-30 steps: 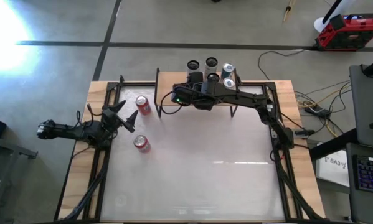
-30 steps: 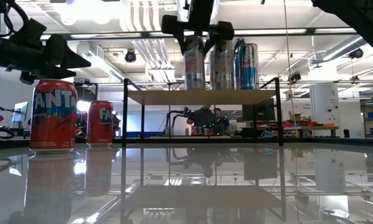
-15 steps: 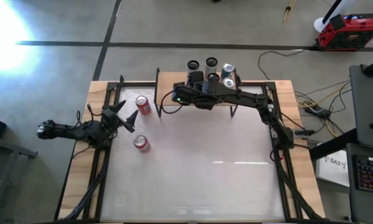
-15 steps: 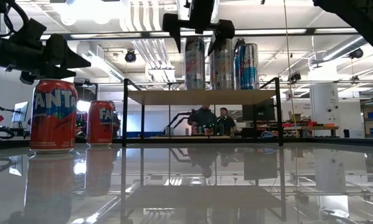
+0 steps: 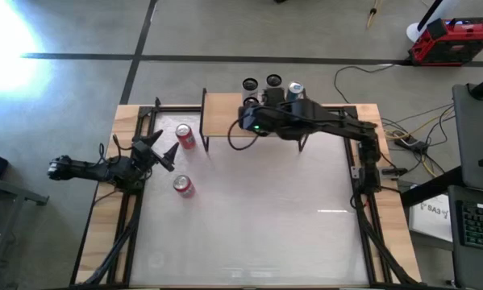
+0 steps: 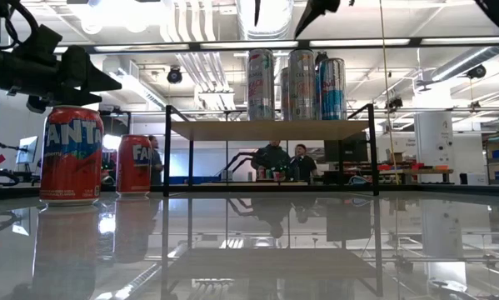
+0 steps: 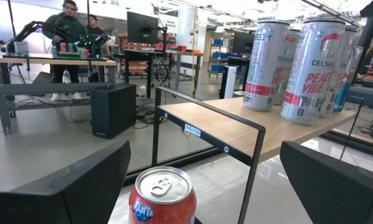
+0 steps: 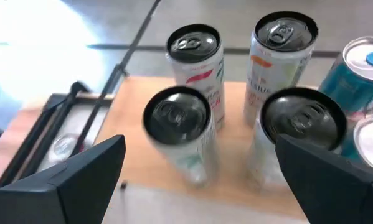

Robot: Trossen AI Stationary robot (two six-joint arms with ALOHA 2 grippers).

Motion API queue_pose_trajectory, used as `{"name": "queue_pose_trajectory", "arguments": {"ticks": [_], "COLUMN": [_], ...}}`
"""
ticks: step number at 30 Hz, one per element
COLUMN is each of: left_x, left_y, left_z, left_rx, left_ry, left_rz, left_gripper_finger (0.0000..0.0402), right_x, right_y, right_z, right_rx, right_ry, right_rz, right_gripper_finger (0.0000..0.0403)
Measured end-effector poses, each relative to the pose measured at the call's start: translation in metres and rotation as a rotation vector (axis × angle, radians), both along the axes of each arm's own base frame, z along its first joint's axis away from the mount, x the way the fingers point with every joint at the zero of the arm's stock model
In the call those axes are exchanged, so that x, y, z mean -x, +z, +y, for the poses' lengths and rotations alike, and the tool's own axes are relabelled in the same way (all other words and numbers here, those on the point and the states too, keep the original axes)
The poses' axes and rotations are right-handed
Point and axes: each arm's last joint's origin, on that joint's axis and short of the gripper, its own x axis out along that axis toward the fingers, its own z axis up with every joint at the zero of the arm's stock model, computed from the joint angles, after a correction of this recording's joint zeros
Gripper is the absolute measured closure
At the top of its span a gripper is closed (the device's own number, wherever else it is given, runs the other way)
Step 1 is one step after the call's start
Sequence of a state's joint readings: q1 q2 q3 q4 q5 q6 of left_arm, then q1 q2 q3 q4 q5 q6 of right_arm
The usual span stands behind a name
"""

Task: Place canned beverage on shelf
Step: Adjust the blue soda can

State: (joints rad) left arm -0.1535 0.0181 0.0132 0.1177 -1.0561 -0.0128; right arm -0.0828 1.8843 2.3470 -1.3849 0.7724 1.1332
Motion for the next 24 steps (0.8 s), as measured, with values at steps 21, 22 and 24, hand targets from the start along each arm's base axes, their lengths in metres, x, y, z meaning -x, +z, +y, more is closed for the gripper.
{"name": "queue_pose_trajectory", "arguments": {"ticks": [21, 22, 24], "left_x": [0.0, 0.0, 0.0], "left_y": [0.0, 0.0, 0.0], "left_z": [0.0, 0.0, 0.0], "left_rx": [0.0, 0.0, 0.0], "left_ry": [0.0, 0.0, 0.0], "left_rz": [0.002, 0.001, 0.002], "left_gripper_finger": [0.0003, 0.0003, 0.0003], "right_x": [0.063, 0.064, 0.064], "right_y": [0.032, 0.031, 0.026], "right_z": [0.021, 0.023, 0.025], "right_rx": [-0.183, -0.183, -0.189], "right_ry": [0.18, 0.184, 0.184], "right_rz": [0.075, 0.081, 0.097], "right_gripper_finger": [0.0003, 0.0003, 0.0003]}}
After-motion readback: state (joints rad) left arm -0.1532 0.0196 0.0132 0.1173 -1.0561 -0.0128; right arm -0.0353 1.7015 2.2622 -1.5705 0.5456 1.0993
